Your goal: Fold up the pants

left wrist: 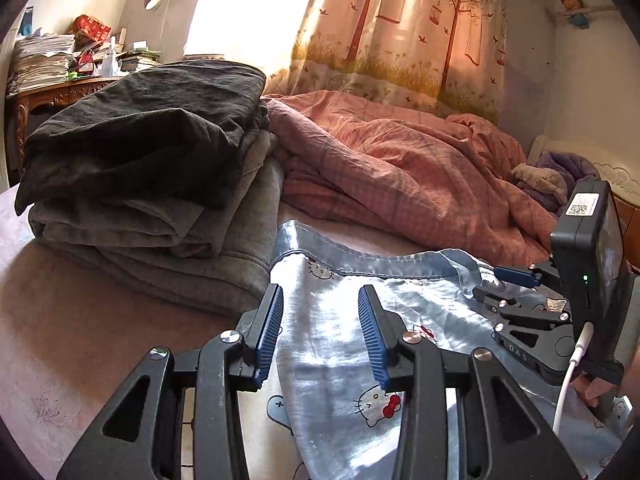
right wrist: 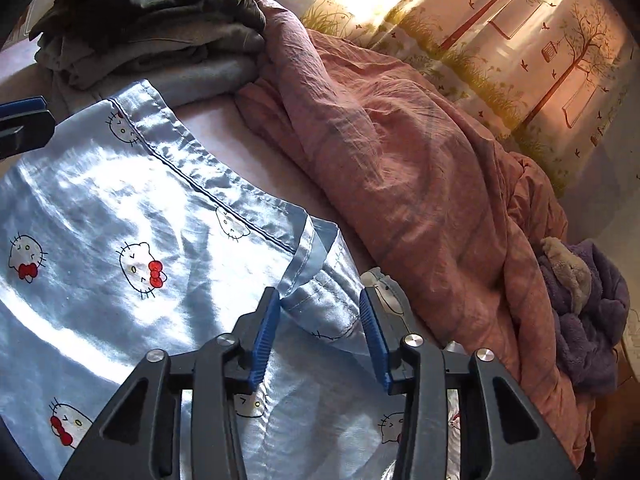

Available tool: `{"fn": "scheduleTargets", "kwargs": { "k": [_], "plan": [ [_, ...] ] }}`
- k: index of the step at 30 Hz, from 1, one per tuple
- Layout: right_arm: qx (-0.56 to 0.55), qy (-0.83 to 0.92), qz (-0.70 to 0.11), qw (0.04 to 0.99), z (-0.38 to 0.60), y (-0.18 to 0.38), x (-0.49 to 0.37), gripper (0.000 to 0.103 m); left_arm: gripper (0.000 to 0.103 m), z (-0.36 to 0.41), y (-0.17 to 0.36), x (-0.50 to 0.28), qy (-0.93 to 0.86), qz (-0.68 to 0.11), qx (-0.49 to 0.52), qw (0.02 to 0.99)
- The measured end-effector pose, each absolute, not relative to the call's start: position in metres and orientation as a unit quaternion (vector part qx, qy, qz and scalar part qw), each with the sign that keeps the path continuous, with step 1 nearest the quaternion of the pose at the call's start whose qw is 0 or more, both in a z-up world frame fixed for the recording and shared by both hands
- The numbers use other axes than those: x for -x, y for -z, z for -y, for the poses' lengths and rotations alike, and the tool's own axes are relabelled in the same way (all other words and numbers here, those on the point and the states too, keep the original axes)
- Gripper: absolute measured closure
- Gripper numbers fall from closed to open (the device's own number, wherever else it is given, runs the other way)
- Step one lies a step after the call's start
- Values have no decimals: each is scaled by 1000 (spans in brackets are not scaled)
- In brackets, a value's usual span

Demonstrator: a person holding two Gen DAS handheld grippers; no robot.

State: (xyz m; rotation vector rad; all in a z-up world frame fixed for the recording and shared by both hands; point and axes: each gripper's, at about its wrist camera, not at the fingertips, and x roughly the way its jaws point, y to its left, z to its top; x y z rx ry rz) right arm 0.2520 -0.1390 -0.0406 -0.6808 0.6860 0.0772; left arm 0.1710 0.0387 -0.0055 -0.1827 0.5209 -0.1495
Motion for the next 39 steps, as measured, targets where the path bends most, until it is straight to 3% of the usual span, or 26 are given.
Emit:
{"fn": "scheduleTargets", "kwargs": {
  "k": [2, 4, 12, 20, 29, 36, 38, 39],
  "plan": [
    [318, -30, -332, 888, 143, 39, -257, 86, 66, -36, 5, -171, 72, -256, 84, 960],
    [305, -23, -330, 893, 149, 35, -262, 91, 66, -34, 5, -170, 71, -253, 78, 962],
    [246, 46, -319, 914, 192, 13, -295, 91, 66, -29, 7, -171, 62, -258, 68, 962],
    [114, 67, -339, 932, 245, 10, -315, 91, 66, -19, 8, -171, 65, -259, 42, 963],
    [47, 13, -303, 952, 266, -31, -265, 91, 66, -26, 2, -165, 65, -249, 55, 965],
    [33, -17, -266, 963, 283, -49, -176, 91, 66, -29, -21, -118, 69, -199, 34, 977],
    [15, -37, -258, 965, 293, -59, -146, 91, 80, -31, -25, -99, 83, -204, 34, 975],
    [6, -44, -252, 967, 300, -65, -130, 91, 82, -31, -27, -89, 89, -206, 28, 974]
  ]
}}
